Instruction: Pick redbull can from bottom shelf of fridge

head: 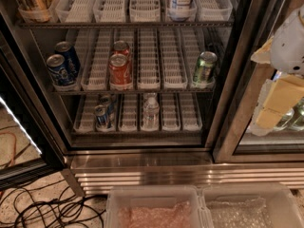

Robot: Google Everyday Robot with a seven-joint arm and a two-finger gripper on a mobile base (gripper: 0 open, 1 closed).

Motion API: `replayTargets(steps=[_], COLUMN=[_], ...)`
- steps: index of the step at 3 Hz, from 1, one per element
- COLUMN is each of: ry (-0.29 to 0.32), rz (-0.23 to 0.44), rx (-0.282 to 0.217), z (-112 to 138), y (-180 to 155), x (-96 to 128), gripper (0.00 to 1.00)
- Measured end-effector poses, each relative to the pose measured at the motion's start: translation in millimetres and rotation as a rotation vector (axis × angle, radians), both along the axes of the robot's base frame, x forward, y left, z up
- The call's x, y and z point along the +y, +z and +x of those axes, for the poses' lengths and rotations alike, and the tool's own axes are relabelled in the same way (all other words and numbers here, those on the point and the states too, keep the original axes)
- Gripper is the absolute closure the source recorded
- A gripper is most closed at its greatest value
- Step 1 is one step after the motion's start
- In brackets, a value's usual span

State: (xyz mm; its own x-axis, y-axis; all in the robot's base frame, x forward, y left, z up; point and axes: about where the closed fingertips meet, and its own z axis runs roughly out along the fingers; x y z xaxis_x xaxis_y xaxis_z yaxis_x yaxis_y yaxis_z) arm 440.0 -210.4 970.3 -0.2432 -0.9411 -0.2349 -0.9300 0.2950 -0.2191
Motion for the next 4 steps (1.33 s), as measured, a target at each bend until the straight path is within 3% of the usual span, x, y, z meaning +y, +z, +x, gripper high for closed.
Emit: replayTargets(steps=[2,3,4], ry=[0.015,0.022,-0.026], rz=[0.100,0.112,0.195], rx=[0.130,0.130,0.130], z=[-17,-19,-37], y=[-36,-38,-51], x=[41,47,80], gripper=[0.00,0.00,0.00])
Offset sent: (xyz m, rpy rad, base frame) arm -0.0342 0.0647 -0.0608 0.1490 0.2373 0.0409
